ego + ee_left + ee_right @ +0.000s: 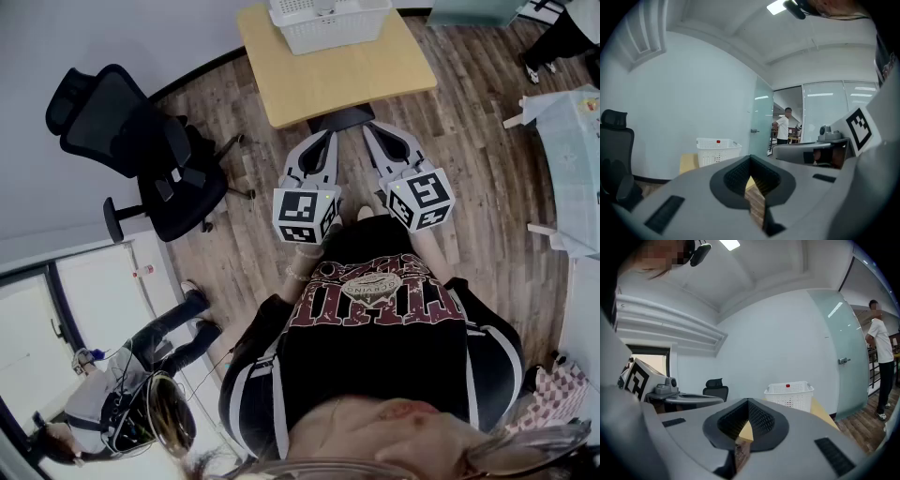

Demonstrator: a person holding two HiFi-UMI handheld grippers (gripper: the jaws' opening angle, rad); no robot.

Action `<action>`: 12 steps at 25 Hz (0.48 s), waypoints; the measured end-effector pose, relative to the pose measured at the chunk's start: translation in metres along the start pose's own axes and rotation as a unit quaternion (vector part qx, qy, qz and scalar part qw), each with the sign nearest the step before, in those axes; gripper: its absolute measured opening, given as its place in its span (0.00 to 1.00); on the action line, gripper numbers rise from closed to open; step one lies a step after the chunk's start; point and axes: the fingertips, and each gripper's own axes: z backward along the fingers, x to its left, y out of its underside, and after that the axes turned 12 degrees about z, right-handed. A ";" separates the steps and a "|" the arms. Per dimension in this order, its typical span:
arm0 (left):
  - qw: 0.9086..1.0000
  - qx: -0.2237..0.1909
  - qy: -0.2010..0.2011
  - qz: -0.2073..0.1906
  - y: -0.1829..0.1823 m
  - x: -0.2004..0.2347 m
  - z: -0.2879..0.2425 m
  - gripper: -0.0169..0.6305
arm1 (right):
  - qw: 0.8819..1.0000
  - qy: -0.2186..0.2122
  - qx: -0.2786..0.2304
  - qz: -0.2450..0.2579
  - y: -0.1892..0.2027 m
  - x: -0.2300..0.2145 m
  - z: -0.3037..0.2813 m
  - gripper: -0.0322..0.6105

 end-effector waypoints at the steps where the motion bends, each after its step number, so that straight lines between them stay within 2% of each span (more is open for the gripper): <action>1: 1.000 0.000 -0.001 0.000 -0.001 0.001 0.001 0.10 | 1.000 0.000 0.000 0.000 -0.001 0.001 0.000 0.08; 12: 1.000 -0.003 -0.010 0.001 0.002 -0.008 -0.002 0.10 | 1.000 -0.012 -0.007 -0.001 0.000 -0.005 0.004 0.08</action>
